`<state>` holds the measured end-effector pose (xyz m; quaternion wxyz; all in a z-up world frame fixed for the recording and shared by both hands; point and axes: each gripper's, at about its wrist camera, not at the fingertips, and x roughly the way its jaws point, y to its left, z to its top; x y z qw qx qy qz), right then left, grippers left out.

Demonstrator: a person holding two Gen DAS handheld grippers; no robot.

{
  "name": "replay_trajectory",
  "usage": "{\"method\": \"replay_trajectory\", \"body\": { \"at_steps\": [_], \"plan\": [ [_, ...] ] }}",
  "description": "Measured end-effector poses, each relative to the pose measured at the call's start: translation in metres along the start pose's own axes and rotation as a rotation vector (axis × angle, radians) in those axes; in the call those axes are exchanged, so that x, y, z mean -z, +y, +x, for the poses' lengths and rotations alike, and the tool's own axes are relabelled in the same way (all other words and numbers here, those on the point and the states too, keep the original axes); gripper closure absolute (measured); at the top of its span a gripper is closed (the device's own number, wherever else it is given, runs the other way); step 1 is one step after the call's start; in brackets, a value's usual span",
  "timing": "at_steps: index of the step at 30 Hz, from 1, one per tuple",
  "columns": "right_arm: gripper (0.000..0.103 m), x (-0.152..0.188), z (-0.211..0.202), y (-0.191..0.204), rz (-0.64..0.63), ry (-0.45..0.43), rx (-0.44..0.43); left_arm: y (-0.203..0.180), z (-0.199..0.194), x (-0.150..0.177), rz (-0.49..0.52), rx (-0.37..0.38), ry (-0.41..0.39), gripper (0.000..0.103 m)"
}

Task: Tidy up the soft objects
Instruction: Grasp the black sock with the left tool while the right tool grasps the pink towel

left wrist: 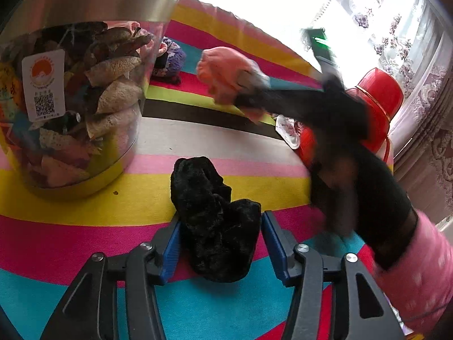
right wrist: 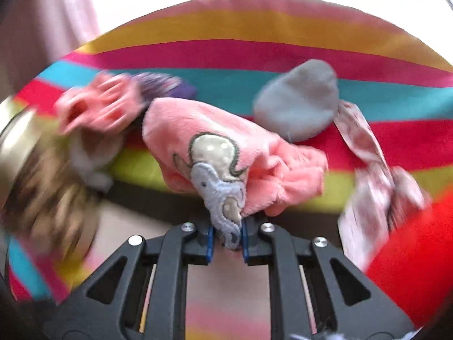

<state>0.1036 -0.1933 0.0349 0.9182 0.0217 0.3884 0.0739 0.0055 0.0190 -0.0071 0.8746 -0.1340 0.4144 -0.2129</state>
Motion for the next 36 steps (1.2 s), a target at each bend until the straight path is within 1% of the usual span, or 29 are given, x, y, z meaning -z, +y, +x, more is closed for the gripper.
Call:
{"method": "replay_trajectory", "body": {
  "at_steps": [2, 5, 6, 8, 11, 12, 14, 17, 18, 19, 20, 21, 22, 23, 24, 26, 30, 33, 36],
  "plan": [
    [0.086, 0.026, -0.036, 0.004, -0.011, -0.011, -0.029, 0.000, 0.000, 0.000, 0.000, 0.000, 0.000, 0.048],
    [0.086, 0.052, -0.074, -0.003, 0.023, -0.029, -0.043, 0.000, 0.000, 0.000, 0.000, 0.000, 0.000, 0.048],
    [0.086, 0.063, -0.091, -0.006, 0.057, -0.046, -0.042, 0.001, 0.000, -0.001, 0.000, -0.001, 0.000, 0.048],
    [0.086, 0.068, -0.103, -0.007, 0.097, -0.060, -0.057, 0.001, -0.002, 0.002, 0.001, -0.004, 0.000, 0.048],
    [0.086, 0.096, -0.131, -0.004, 0.101, -0.071, -0.057, 0.001, -0.003, 0.002, 0.010, -0.014, 0.002, 0.048],
    [0.086, 0.096, -0.133, -0.002, 0.094, -0.070, -0.059, -0.001, -0.003, 0.002, 0.015, -0.020, 0.003, 0.048],
    [0.086, 0.113, -0.145, 0.003, 0.085, -0.073, -0.068, -0.003, -0.002, 0.002, 0.019, -0.027, 0.004, 0.048],
    [0.085, 0.137, -0.155, -0.004, 0.120, -0.045, -0.072, -0.010, -0.003, 0.002, 0.038, -0.053, 0.008, 0.048],
    [0.082, 0.141, -0.157, -0.007, 0.131, -0.043, -0.072, -0.013, -0.002, 0.002, 0.049, -0.079, 0.009, 0.052],
    [0.082, 0.148, -0.162, -0.011, 0.147, -0.037, -0.074, -0.018, -0.001, 0.003, 0.061, -0.123, 0.009, 0.056],
    [0.082, 0.153, -0.166, -0.013, 0.153, -0.032, -0.075, -0.020, -0.001, 0.004, 0.056, -0.163, 0.005, 0.066],
    [0.082, 0.161, -0.173, -0.016, 0.154, -0.033, -0.062, -0.021, -0.002, 0.005, 0.044, -0.184, 0.003, 0.070],
    [0.082, 0.165, -0.179, -0.018, 0.155, -0.038, -0.049, -0.022, -0.005, 0.007, 0.005, -0.182, 0.005, 0.073],
    [0.082, 0.169, -0.185, -0.020, 0.156, -0.044, -0.041, -0.021, -0.007, 0.010, -0.012, -0.179, 0.002, 0.075],
    [0.082, 0.174, -0.192, -0.024, 0.159, -0.050, -0.036, -0.025, -0.011, 0.013, -0.025, -0.180, -0.007, 0.075],
    [0.082, 0.184, -0.205, -0.031, 0.174, -0.056, -0.015, -0.036, -0.021, 0.021, -0.022, -0.179, -0.019, 0.075],
    [0.082, 0.198, -0.213, -0.048, 0.234, -0.047, -0.007, -0.049, -0.034, 0.034, -0.001, -0.185, -0.022, 0.075],
    [0.082, 0.204, -0.216, -0.057, 0.273, -0.044, -0.011, -0.063, -0.038, 0.042, 0.048, -0.194, 0.002, 0.075],
    [0.082, 0.206, -0.222, -0.064, 0.299, -0.061, -0.020, -0.077, -0.044, 0.048, 0.108, -0.200, 0.008, 0.075]
  ]
}}
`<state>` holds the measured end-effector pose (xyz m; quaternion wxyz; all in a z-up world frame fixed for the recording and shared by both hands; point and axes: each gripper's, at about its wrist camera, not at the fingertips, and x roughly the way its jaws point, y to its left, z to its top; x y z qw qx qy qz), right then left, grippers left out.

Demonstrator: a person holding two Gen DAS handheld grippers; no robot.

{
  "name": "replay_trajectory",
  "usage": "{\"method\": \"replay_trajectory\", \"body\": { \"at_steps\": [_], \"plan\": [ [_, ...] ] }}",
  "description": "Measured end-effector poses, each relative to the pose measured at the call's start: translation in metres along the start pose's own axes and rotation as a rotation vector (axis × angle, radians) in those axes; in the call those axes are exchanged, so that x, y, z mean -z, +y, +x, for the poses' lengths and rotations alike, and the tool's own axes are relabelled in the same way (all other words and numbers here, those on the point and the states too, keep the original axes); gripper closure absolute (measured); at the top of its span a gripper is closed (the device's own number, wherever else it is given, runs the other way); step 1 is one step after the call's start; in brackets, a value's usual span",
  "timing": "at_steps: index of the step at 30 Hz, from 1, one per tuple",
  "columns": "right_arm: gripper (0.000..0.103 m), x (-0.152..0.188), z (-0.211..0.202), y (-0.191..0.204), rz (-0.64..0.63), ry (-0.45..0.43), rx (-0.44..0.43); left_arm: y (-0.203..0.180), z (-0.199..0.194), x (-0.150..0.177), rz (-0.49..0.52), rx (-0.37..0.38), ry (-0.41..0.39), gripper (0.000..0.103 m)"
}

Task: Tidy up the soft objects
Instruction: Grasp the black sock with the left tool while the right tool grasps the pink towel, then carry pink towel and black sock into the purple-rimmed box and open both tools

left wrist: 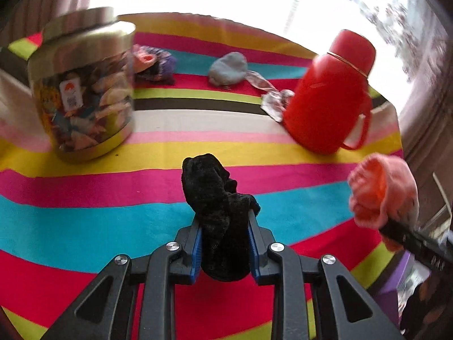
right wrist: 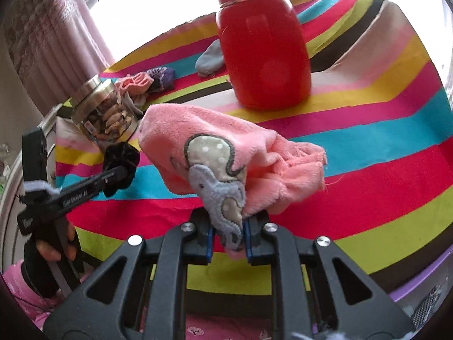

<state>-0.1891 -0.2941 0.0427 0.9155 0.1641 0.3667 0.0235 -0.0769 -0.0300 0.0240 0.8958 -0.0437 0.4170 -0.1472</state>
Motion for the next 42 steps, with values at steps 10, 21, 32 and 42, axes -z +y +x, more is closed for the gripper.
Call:
{"method": "replay_trajectory", "body": {
  "at_steps": [10, 21, 32, 42],
  "plan": [
    [0.082, -0.006, -0.040, -0.020, 0.030, -0.084, 0.018, -0.059, -0.022, 0.006, 0.196, 0.008, -0.024, 0.075],
    [0.082, 0.013, -0.072, -0.054, 0.086, -0.105, 0.074, -0.105, -0.041, 0.012, 0.324, 0.060, -0.041, 0.075],
    [0.082, 0.040, -0.097, -0.079, 0.071, -0.076, 0.137, -0.158, -0.064, 0.034, 0.492, 0.172, -0.051, 0.075],
    [0.082, 0.071, -0.147, -0.112, -0.042, 0.018, 0.375, -0.254, -0.086, 0.075, 0.823, 0.437, 0.008, 0.075]
  ]
}}
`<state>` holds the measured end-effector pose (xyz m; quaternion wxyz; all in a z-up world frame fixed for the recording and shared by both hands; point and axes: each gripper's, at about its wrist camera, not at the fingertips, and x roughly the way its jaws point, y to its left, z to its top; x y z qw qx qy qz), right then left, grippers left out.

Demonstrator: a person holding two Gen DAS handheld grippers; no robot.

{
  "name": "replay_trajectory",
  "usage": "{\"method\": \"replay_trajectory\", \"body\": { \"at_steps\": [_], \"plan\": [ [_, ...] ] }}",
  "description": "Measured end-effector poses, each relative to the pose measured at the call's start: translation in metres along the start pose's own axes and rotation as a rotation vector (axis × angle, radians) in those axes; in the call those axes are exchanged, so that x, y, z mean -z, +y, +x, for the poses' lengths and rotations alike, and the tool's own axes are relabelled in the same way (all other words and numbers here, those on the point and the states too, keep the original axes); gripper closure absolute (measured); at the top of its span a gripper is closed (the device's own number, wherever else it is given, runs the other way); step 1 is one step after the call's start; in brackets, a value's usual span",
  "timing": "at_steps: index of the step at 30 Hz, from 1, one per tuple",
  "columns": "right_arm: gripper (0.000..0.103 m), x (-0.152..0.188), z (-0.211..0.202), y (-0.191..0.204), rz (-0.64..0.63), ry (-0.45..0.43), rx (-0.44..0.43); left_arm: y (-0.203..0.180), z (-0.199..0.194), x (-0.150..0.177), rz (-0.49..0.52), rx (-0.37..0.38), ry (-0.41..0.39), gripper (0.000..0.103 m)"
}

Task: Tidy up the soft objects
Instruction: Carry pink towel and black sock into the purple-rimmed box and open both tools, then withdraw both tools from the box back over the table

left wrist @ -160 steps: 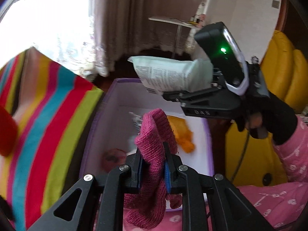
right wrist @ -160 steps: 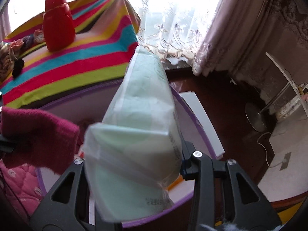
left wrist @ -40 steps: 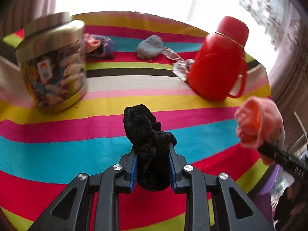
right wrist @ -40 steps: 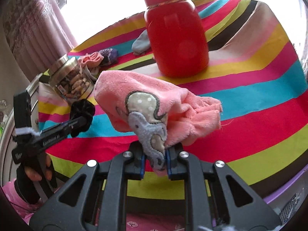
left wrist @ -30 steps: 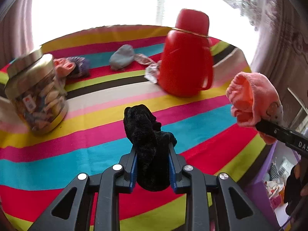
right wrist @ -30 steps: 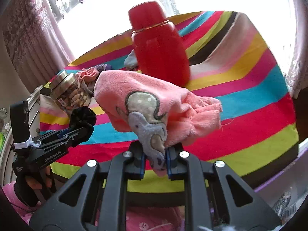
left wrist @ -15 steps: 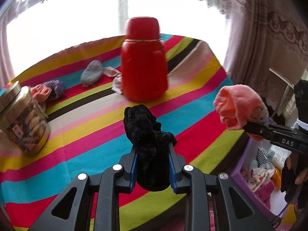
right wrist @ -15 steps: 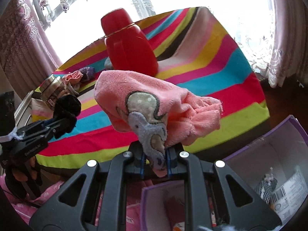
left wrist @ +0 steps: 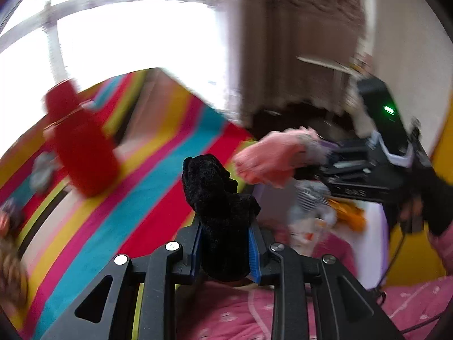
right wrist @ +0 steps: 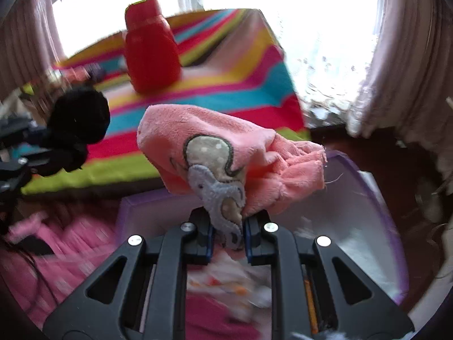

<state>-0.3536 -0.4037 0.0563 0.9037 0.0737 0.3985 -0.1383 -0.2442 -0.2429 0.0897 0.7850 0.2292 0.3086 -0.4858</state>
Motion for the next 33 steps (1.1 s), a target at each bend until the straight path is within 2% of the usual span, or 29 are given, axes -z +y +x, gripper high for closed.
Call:
{"method": "replay_trajectory", "body": {
  "at_steps": [2, 4, 6, 8, 9, 10, 12, 15, 18, 20, 23, 26, 29, 33],
  "plan": [
    [0.082, 0.008, -0.006, -0.011, -0.025, 0.043, 0.039, -0.023, 0.009, -0.006, 0.071, 0.053, 0.018, 0.074],
    [0.079, 0.018, -0.010, -0.025, -0.039, 0.126, 0.040, -0.045, 0.020, -0.012, 0.131, 0.109, 0.031, 0.073],
    [0.076, 0.027, -0.008, -0.035, -0.050, 0.215, 0.049, -0.061, 0.028, -0.013, 0.165, 0.178, 0.053, 0.061],
    [0.059, 0.030, -0.009, -0.046, -0.026, 0.243, 0.095, -0.073, 0.033, -0.012, 0.191, 0.196, 0.055, 0.050],
    [0.042, 0.030, -0.012, -0.056, 0.014, 0.253, 0.125, -0.076, 0.033, -0.010, 0.203, 0.184, 0.043, 0.047],
    [0.036, 0.029, -0.014, -0.061, 0.039, 0.248, 0.141, -0.077, 0.033, -0.008, 0.211, 0.172, 0.032, 0.045],
    [0.035, 0.020, -0.019, -0.069, 0.075, 0.213, 0.147, -0.073, 0.030, -0.004, 0.208, 0.147, 0.022, 0.043],
    [0.035, -0.005, -0.022, -0.060, 0.076, 0.133, 0.120, -0.048, 0.026, 0.002, 0.149, 0.082, 0.004, 0.042],
    [0.034, -0.026, -0.010, -0.033, 0.023, 0.086, 0.104, -0.008, 0.021, 0.010, 0.036, -0.002, -0.011, 0.039],
    [0.034, -0.041, 0.010, -0.008, -0.002, 0.082, 0.053, 0.019, 0.017, 0.017, -0.051, -0.051, -0.024, 0.038],
    [0.034, -0.054, 0.035, 0.028, -0.055, 0.096, 0.009, 0.066, 0.005, 0.039, -0.195, -0.142, -0.044, 0.030],
    [0.034, -0.070, 0.060, 0.065, -0.131, 0.085, -0.019, 0.118, -0.007, 0.067, -0.330, -0.269, -0.047, 0.027],
    [0.034, -0.086, 0.091, 0.088, -0.157, 0.096, -0.009, 0.163, -0.013, 0.085, -0.417, -0.379, -0.032, 0.027],
    [0.034, -0.113, 0.127, 0.102, -0.126, 0.082, -0.007, 0.228, -0.016, 0.105, -0.528, -0.510, -0.013, 0.027]
  ]
}}
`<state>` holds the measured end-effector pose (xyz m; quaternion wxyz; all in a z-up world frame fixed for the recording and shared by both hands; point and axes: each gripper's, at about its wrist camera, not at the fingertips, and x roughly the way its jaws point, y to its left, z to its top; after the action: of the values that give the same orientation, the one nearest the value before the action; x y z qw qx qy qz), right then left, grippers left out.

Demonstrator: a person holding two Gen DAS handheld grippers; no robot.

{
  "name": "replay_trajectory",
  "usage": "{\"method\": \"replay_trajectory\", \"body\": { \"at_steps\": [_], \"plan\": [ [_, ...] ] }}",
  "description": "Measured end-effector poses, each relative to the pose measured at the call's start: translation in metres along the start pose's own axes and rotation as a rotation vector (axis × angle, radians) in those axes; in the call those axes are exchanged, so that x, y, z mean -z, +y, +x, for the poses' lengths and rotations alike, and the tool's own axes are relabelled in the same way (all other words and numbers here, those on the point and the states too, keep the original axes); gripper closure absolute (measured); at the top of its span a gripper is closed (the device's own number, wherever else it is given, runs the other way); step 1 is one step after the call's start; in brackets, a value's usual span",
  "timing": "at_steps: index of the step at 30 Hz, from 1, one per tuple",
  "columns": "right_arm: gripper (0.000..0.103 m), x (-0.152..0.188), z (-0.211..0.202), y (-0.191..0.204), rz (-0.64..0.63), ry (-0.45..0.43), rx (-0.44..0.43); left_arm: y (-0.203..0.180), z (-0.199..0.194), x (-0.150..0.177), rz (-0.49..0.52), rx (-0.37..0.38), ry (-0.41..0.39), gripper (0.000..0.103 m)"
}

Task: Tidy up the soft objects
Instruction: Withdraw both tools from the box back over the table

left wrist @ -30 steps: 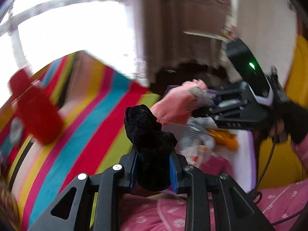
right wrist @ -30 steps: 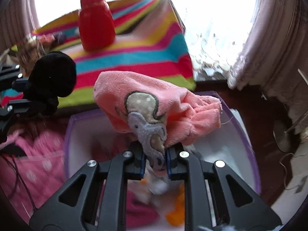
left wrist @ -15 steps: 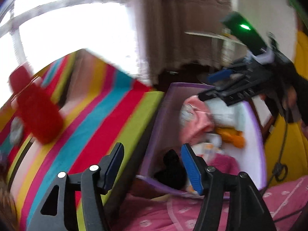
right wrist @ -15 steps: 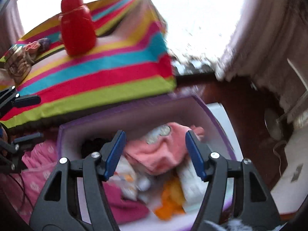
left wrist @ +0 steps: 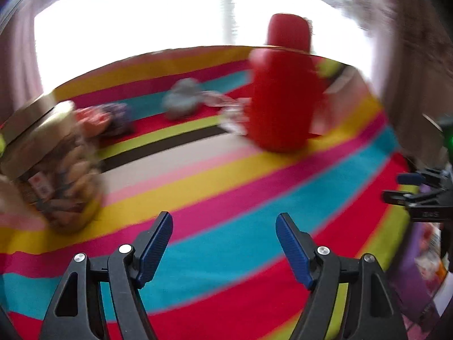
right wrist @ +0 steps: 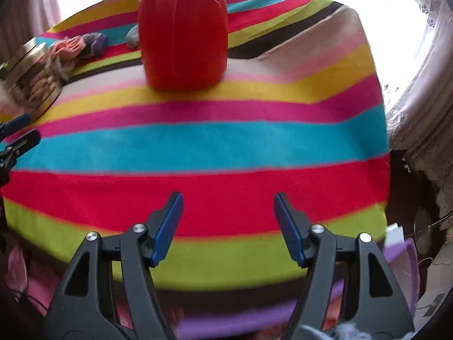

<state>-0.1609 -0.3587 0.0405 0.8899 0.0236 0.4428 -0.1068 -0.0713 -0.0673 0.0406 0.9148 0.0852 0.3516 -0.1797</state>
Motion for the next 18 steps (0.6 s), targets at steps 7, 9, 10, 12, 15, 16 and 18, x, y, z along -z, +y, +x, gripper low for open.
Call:
{"method": "replay_trajectory", "body": {
  "at_steps": [7, 9, 10, 12, 15, 16, 18],
  "plan": [
    [0.034, -0.068, 0.054, -0.021, 0.104, -0.107, 0.081, 0.050, 0.051, -0.018, -0.129, -0.085, 0.028, 0.027],
    [0.034, -0.093, 0.073, -0.029, 0.152, -0.118, 0.086, 0.059, 0.062, -0.023, -0.165, -0.098, 0.024, 0.027],
    [0.034, -0.106, 0.084, -0.033, 0.172, -0.128, 0.076, 0.061, 0.064, -0.023, -0.182, -0.100, 0.020, 0.027],
    [0.034, -0.124, 0.100, -0.037, 0.188, -0.136, 0.090, 0.067, 0.070, -0.025, -0.220, -0.098, 0.014, 0.027],
    [0.038, -0.143, 0.120, -0.048, 0.199, -0.150, 0.105, 0.070, 0.073, -0.025, -0.239, -0.092, 0.014, 0.027],
    [0.038, -0.147, 0.126, -0.054, 0.203, -0.139, 0.084, 0.070, 0.075, -0.027, -0.238, -0.088, 0.018, 0.027],
    [0.038, -0.151, 0.134, -0.062, 0.193, -0.119, -0.004, 0.069, 0.081, -0.033, -0.232, -0.067, 0.025, 0.027]
  ]
}}
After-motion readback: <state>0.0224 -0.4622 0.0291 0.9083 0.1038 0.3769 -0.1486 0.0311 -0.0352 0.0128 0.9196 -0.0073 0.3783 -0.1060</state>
